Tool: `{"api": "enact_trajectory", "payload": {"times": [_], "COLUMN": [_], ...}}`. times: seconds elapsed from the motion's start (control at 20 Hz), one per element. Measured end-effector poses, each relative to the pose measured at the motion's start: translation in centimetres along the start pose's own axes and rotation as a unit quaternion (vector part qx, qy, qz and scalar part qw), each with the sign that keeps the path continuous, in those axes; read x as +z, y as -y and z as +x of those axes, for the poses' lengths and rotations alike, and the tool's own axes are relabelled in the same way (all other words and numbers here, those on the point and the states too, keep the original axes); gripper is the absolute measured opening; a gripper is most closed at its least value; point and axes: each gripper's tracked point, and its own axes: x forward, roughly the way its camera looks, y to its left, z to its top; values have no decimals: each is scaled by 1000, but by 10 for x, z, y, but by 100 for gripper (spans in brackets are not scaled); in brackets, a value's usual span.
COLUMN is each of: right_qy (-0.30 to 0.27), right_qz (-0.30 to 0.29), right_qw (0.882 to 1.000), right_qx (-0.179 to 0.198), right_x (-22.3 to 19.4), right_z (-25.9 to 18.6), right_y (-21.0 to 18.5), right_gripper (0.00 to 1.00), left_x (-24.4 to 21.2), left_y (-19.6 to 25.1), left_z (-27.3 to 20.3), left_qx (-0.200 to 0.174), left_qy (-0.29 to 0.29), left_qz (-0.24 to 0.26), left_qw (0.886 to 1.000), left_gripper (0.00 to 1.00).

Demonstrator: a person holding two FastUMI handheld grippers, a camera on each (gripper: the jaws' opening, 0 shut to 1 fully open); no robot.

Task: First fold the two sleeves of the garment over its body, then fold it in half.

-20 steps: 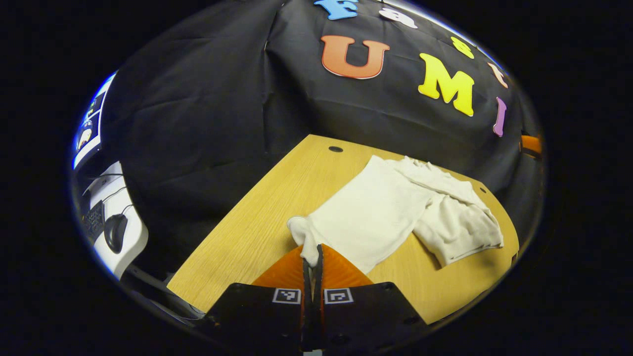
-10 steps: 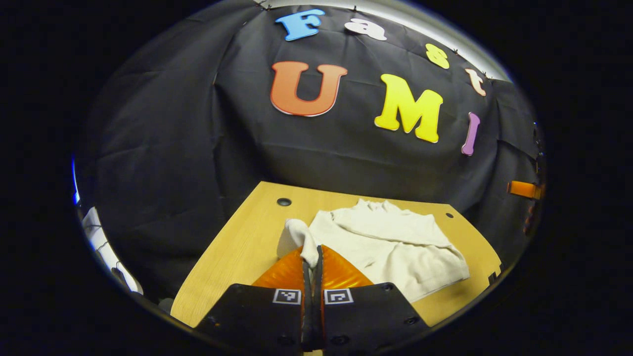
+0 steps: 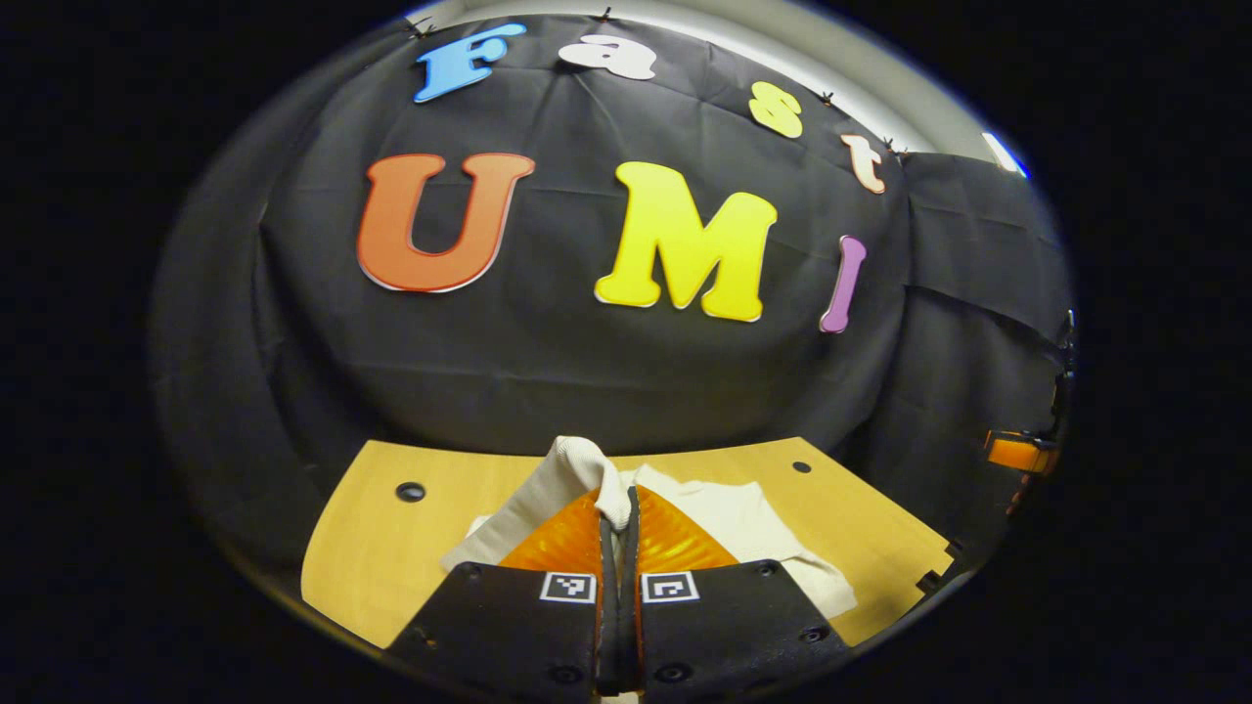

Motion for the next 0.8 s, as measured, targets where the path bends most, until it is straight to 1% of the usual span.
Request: {"api": "enact_trajectory", "payload": {"times": [0.15, 0.2, 0.3, 0.45, 0.55, 0.65, 0.8], "right_qy": [6, 7, 8, -1, -9, -22, -48], "right_qz": [10, 13, 15, 22, 23, 23, 22], "right_qw": [999, 998, 997, 994, 991, 989, 985], "right_qx": [-40, -53, -78, -111, -130, -145, -162], "right_x": [2, -1, -3, -8, -14, -21, -36], "right_z": [-17, -7, -17, -31, -39, -49, -56], "right_y": [36, 53, 72, 96, 111, 121, 130], "right_gripper": [97, 97, 97, 98, 97, 97, 97], "left_x": [12, 13, 7, -12, -36, -67, -121], "left_y": [46, 64, 98, 145, 164, 174, 177], "left_z": [45, 60, 87, 129, 156, 185, 223], "left_qx": [-53, -70, -106, -152, -174, -181, -168], "left_qy": [-2, -7, -18, -45, -68, -99, -152], "left_qz": [3, 8, 16, 26, 28, 31, 13], "left_qw": [999, 997, 994, 987, 982, 978, 974], "left_gripper": [3, 3, 3, 3, 3, 3, 3]}}
